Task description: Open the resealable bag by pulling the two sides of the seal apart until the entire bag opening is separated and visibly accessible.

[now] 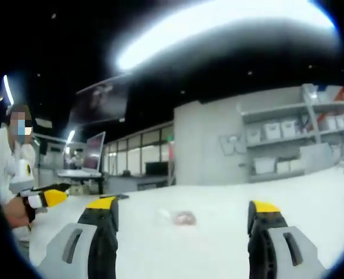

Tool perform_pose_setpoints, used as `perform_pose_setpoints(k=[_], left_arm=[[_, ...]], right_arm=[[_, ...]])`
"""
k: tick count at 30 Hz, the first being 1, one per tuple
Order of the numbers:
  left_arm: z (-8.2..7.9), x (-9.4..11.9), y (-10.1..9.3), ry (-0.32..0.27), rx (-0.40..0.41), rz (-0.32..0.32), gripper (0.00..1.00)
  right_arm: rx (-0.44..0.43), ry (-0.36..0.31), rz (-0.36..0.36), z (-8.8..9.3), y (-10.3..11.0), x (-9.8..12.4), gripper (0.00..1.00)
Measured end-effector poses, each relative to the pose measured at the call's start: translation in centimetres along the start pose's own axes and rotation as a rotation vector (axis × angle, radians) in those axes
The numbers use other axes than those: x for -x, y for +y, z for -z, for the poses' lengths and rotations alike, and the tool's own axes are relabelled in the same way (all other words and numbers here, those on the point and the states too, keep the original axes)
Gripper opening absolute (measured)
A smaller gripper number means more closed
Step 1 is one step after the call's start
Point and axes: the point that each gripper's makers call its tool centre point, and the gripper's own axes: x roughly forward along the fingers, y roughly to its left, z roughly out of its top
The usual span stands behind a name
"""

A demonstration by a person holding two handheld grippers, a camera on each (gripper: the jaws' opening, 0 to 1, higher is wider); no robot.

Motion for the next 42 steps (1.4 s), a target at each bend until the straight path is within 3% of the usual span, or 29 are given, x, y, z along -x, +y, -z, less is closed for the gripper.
perform_pose_setpoints(k=[42], left_arm=[[0.7, 0.2, 0.0, 0.016, 0.004, -0.006, 1.00]], right_arm=[[-0.041, -0.052, 0.055, 0.1, -0.8, 6.3, 0.94]])
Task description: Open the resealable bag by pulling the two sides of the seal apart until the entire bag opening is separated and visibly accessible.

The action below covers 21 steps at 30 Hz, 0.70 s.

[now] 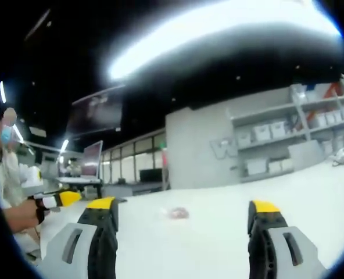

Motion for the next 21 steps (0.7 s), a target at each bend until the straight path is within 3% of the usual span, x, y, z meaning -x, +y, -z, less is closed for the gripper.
perform_pose_setpoints(k=[21], left_arm=[[0.48, -0.04, -0.12, 0.018, -0.008, 0.002, 1.00]], right_arm=[[-0.007, -0.026, -0.017, -0.53, -0.05, 0.88, 0.94]])
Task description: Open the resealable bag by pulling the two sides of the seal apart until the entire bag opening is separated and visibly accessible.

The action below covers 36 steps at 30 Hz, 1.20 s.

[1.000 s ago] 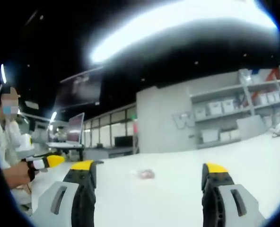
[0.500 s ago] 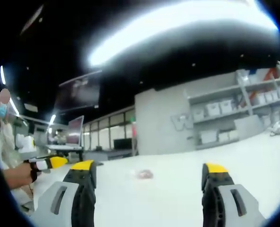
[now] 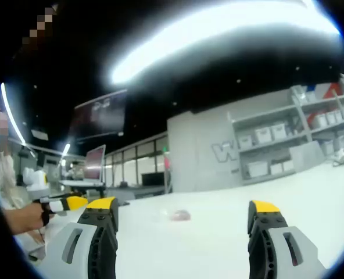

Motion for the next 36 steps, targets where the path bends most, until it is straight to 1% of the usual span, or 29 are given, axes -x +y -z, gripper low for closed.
perform_pose_setpoints(k=[6, 13, 21, 32, 36], left_arm=[[0.3, 0.1, 0.0, 0.011, -0.003, -0.001, 1.00], [0.3, 0.0, -0.1, 0.011, -0.002, -0.001, 1.00], [0.9, 0.0, -0.2, 0.014, 0.005, -0.003, 1.00], [1.3, -0.7, -0.4, 0.014, -0.018, -0.001, 1.00], [1.1, -0.6, -0.3, -0.006, -0.035, -0.010, 1.00]], right_arm=[[-0.008, 0.001, -0.001, 0.3, -0.2, 0.2, 0.94], [-0.018, -0.002, 0.003, 0.5, -0.3, 0.4, 0.94], [-0.028, 0.002, 0.004, 0.9, -0.5, 0.6, 0.94], [-0.022, -0.026, -0.003, 0.4, -0.2, 0.9, 0.95], [-0.018, -0.031, -0.006, 0.3, -0.1, 1.0, 0.95]])
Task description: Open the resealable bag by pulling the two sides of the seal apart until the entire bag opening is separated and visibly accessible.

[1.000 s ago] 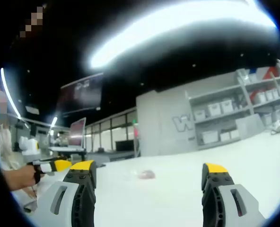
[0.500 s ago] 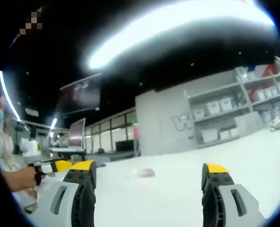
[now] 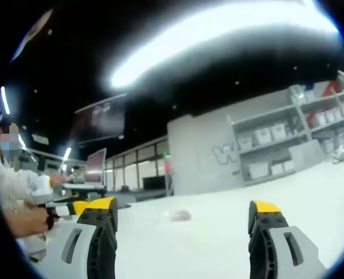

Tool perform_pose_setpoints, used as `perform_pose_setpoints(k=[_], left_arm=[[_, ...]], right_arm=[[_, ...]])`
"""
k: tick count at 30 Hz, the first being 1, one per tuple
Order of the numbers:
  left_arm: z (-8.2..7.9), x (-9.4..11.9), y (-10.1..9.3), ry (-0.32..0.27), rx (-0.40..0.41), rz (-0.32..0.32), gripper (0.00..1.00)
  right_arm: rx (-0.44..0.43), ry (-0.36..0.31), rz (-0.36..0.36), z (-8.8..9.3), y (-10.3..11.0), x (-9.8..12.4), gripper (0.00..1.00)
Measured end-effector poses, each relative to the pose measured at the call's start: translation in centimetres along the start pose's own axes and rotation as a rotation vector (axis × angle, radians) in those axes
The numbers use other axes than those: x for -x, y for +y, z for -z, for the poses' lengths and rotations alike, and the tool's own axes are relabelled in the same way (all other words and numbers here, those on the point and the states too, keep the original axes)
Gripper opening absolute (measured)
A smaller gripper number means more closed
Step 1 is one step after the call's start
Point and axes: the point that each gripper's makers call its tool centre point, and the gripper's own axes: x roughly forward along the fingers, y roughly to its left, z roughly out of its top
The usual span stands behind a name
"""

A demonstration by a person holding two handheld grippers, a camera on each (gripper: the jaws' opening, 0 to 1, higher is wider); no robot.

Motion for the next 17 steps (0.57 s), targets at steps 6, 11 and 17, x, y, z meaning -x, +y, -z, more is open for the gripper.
perform_pose_setpoints(k=[6, 11, 17], left_arm=[[-0.54, 0.26, -0.26, -0.034, -0.014, 0.008, 0.99], [-0.83, 0.34, -0.31, -0.049, -0.009, 0.012, 0.99], [-0.76, 0.26, -0.28, -0.046, 0.016, 0.023, 0.99]], right_arm=[[0.007, -0.007, -0.001, -0.14, 0.06, 0.09, 0.95], [0.011, -0.004, -0.005, -0.06, 0.15, 0.07, 0.95], [0.009, -0.003, -0.009, -0.02, 0.17, 0.05, 0.95]])
